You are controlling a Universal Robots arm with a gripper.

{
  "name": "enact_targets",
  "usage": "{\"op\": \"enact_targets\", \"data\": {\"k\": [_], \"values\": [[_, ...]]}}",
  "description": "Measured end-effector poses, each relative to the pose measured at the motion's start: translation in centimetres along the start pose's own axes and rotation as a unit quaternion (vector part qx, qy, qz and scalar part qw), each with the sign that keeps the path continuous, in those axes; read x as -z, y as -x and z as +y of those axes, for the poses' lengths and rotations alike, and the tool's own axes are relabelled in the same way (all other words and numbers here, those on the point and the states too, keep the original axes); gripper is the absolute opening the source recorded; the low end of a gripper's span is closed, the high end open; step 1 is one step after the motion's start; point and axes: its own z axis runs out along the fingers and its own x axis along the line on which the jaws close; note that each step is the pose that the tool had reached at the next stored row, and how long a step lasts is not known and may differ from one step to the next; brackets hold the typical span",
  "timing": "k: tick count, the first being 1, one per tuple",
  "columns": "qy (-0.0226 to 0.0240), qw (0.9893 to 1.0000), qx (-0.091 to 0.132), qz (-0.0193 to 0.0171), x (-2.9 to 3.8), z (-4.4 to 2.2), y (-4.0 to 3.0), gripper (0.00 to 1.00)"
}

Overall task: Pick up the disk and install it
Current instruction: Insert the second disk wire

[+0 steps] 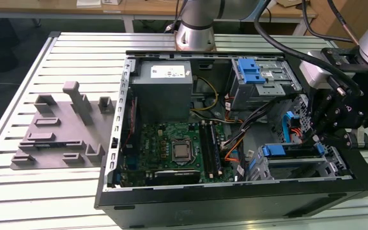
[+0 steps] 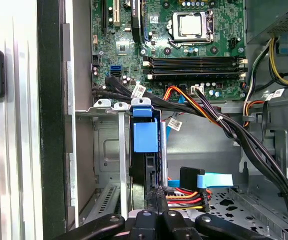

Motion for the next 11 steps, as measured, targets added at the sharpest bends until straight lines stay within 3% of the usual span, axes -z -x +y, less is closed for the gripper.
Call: {"op": "enact_targets", "data": {"k": [3,8,11], "values": [[-0.0002,1.0,0.0,0.0002,0.17,0.08,0.0,0.11],[-0.0003,1.0,0.0,0.0,1.34,0.12,0.0,0.11],[-0.0006,1.0,0.0,-0.0001,1.6,0.29,-0.01,0.11]]}}
